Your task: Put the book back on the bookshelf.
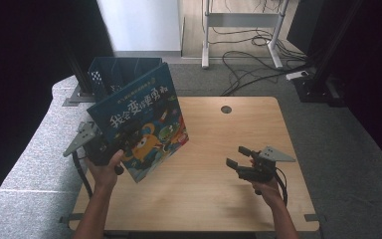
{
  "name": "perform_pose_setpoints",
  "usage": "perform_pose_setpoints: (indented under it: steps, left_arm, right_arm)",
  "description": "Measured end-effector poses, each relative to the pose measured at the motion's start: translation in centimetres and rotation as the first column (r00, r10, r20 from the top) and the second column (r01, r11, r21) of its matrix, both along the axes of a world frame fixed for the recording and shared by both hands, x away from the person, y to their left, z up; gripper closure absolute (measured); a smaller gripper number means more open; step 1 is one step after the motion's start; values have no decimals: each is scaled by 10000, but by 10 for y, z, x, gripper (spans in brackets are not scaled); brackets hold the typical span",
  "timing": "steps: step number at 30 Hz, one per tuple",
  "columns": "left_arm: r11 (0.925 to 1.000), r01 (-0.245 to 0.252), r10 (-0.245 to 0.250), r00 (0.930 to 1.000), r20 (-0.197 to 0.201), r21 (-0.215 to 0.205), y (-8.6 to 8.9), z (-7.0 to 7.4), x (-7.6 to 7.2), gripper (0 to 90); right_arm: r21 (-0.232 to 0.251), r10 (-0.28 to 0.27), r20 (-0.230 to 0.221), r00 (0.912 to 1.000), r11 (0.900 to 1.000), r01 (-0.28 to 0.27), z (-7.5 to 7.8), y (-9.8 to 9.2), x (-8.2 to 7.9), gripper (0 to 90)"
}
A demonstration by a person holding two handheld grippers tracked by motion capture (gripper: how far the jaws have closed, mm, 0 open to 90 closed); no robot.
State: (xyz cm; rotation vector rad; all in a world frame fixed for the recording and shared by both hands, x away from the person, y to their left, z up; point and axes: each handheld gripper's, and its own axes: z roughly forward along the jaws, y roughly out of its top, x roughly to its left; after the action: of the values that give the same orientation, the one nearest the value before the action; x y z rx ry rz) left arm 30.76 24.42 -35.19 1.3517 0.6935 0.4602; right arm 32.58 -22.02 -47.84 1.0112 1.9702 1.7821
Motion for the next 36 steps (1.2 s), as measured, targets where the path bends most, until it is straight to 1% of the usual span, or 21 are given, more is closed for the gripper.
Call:
perform_pose_setpoints:
  steps: [2, 3, 4, 7, 9, 12, 14, 20, 23, 27, 29, 33, 36]
  left_arm:
    - [9999, -146, 146, 9999, 9, 32, 4, 2, 1, 826]
    - [9998, -203, 203, 9998, 28, 39, 5, 2, 2, 826]
    - [9996, -272, 272, 9996, 44, 58, 6, 3, 2, 826]
    - [9988, -464, 463, 9989, 82, 158, 10, 6, 3, 825]
    - [9981, -600, 599, 9982, 88, 120, 13, 7, 5, 825]
    - [9977, -672, 671, 9977, 96, 97, 15, 8, 6, 825]
    - [9971, -760, 759, 9970, 116, 76, 18, 9, 7, 825]
    - [9938, -1109, 1108, 9937, 138, 51, 27, 12, 9, 825]
    - [9930, -1179, 1179, 9929, 149, 9, 30, 13, 9, 825]
    - [9901, -1406, 1404, 9898, 226, 43, 34, 13, 8, 825]
    - [9883, -1521, 1519, 9880, 266, 91, 36, 13, 7, 825]
    - [9870, -1610, 1609, 9867, 249, 6, 40, 14, 7, 825]
    - [9850, -1726, 1727, 9847, 219, -69, 44, 14, 7, 825]
  right_arm:
    - [11, 8, -87, 10000, 10000, -8, -6, 0, 0, 221]
    - [-38, 37, -203, 9998, 10000, -38, -11, -1, -1, 221]
    - [-38, 37, -203, 9998, 10000, -38, -11, -1, -1, 221]
    - [-60, -1, -369, 9993, 10000, -1, -19, -2, -1, 221]
    - [-57, -63, -414, 9991, 10000, 61, -21, -3, -1, 222]
    - [-156, -47, -494, 9988, 9999, 39, -22, -3, -2, 222]
    - [-159, -65, -443, 9990, 9999, 58, -23, -3, -2, 224]
    - [-196, -140, -562, 9983, 9997, 129, -26, -5, -3, 223]
    - [-205, -155, -562, 9983, 9997, 144, -27, -6, -3, 223]
    - [-176, -201, -629, 9978, 9997, 190, -29, -7, -2, 223]
    - [-246, -269, -643, 9976, 9994, 253, -30, -7, -2, 223]
    - [-330, -309, -735, 9968, 9990, 286, -33, -9, -1, 224]
    - [-226, -305, -796, 9964, 9993, 287, -34, -10, -1, 224]
